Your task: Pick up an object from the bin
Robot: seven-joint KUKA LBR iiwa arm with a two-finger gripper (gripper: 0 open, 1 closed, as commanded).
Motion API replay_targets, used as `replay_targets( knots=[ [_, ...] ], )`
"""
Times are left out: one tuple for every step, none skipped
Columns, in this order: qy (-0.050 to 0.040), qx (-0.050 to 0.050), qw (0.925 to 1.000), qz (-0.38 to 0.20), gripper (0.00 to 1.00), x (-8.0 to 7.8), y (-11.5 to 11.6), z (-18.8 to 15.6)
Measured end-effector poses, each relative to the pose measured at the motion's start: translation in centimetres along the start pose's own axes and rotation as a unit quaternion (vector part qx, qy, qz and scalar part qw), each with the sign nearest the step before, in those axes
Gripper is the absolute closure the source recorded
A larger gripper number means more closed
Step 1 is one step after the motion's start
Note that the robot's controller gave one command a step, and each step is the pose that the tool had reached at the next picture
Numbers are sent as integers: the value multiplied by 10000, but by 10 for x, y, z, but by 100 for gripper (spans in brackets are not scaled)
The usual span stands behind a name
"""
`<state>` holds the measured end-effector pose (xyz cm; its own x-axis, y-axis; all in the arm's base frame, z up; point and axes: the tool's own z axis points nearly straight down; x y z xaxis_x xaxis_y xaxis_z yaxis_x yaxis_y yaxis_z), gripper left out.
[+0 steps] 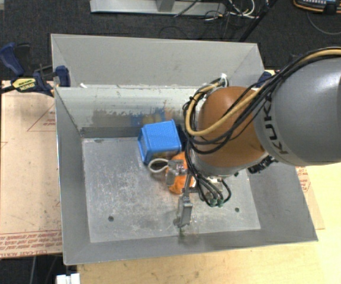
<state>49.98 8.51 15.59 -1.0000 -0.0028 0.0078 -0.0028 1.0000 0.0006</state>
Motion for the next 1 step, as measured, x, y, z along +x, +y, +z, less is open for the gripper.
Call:
replay_targets(
  knots=[
    [-36,-3,10000,12,0,-2,0,-4]
  ],
)
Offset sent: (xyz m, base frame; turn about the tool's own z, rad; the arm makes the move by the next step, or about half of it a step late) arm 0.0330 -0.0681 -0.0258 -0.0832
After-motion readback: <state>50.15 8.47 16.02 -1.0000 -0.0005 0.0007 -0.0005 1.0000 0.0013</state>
